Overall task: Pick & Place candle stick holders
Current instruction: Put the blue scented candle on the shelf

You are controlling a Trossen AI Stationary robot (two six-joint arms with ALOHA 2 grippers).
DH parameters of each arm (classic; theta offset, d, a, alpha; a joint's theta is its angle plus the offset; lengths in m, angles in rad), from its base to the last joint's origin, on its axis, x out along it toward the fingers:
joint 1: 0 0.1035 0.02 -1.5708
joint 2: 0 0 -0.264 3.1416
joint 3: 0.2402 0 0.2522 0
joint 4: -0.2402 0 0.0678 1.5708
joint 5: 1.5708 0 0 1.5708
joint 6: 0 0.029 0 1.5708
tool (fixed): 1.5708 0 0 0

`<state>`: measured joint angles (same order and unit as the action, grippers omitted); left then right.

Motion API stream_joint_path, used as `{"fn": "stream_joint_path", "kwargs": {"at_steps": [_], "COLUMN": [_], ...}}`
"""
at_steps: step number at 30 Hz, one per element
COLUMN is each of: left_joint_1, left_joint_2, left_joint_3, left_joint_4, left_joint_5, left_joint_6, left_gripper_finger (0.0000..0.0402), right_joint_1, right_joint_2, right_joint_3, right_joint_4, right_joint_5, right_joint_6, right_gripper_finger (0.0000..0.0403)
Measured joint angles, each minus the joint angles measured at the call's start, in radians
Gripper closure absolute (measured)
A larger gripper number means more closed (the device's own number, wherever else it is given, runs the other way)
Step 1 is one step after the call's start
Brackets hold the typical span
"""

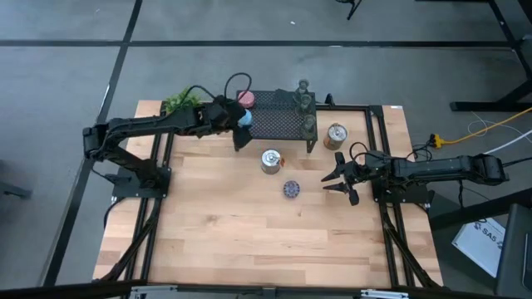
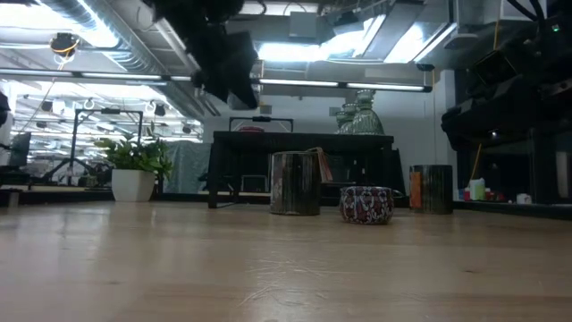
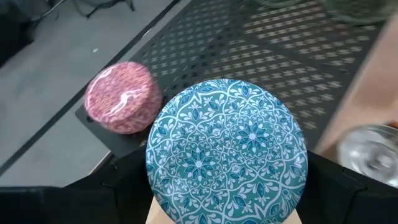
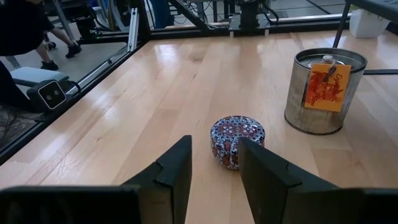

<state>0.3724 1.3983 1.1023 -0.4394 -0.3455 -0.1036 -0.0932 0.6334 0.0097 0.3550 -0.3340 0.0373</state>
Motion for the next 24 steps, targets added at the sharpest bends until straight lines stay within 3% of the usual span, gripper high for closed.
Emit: {"fn": "stream_joint_path", "kwargs": {"at_steps": [24], "left_joint_1": [0.064], "left_joint_2": [0.172], "left_joint_3": [0.0], "left_joint_4": [0.132], "left_joint_5": [0.002], "left_joint_6": [-0.04], "left_gripper_finger": [0.0104], "right_joint_1": [0.0], "right_joint_2": [0.0], "right_joint_3": [0.0], "right_joint_4": [0.0], "right_joint_5": [0.0], "right_joint_6": [0.0], "right_gripper_finger": [0.0271]}}
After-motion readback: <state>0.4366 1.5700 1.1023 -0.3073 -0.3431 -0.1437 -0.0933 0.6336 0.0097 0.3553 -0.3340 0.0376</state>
